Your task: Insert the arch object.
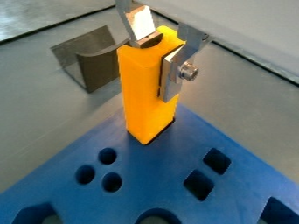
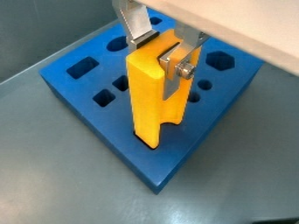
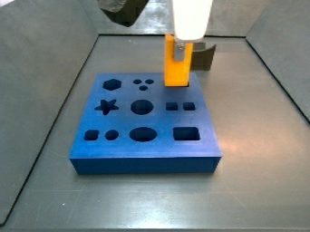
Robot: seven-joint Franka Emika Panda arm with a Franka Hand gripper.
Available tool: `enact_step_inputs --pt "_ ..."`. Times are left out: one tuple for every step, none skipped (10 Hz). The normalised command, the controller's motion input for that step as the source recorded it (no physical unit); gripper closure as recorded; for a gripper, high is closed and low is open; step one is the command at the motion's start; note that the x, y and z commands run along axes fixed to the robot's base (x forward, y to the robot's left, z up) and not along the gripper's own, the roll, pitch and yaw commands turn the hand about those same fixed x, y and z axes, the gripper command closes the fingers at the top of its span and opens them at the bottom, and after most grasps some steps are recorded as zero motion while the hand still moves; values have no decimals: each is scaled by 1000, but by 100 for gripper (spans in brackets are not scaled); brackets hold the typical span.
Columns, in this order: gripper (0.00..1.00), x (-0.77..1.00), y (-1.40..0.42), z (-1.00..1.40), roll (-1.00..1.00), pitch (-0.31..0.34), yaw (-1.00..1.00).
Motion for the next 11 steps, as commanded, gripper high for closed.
enact_step_inputs --pt "100 203 0 -337 16 0 -140" --pt "100 89 0 -406 6 -7 -111" --pt "100 20 0 -420 0 -31 -94" --pt "100 0 0 -411 6 -49 -94" --pt "100 0 0 -397 14 -61 -114" --pt "100 0 -11 -377 31 -71 -106" --pt "100 0 -29 -337 84 -71 -54" --pt "100 -40 -54 -243 120 -60 0" --pt "100 -151 0 -57 0 -159 29" --pt "100 -69 0 0 0 -71 9" --pt "100 0 0 0 0 0 0"
